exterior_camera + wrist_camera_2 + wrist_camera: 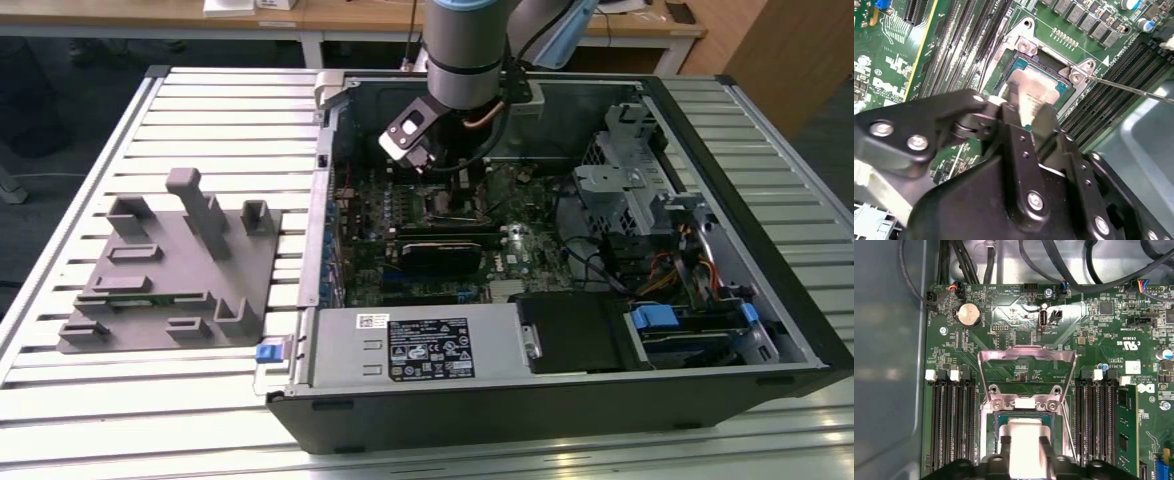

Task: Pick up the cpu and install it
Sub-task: 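Place the cpu into insertion slot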

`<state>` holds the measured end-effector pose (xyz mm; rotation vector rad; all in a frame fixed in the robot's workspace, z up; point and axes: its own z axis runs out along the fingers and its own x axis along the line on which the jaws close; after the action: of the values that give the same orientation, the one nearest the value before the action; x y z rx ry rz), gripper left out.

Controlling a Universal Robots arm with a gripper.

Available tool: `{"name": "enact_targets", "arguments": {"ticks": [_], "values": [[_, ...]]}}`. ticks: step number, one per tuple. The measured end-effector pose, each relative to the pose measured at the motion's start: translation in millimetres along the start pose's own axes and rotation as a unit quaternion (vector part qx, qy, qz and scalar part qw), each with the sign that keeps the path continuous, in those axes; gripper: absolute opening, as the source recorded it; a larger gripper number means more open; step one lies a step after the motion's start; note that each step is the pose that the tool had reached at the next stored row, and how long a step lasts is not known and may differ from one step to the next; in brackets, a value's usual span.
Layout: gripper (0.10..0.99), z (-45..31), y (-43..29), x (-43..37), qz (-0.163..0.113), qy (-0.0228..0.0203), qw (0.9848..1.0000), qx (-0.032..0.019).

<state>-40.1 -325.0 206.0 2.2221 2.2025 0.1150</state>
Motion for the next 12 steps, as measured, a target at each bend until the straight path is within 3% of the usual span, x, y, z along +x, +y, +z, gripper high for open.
{"name": "enact_targets", "arguments": {"ticks": [2, 3, 5, 6, 7, 12], "values": [[0.298, -1.8, 0.1, 0.1, 0.0, -0.0001, 1.0, 0.0], [0.298, -2.6, 0.1, 0.1, 0.0, -0.0001, 1.0, 0.0], [0.18, -4.2, 0.2, 0.2, 0.0, -0.0002, 1.0, 0.0], [0.18, -5.0, 0.3, 0.2, 0.0, -0.0002, 1.0, 0.0], [0.118, -5.9, 0.4, 0.3, 0.0, -0.0002, 1.0, 0.0], [0.118, -10.5, 0.6, 0.4, 0.0, -0.0002, 1.0, 0.0]]}}
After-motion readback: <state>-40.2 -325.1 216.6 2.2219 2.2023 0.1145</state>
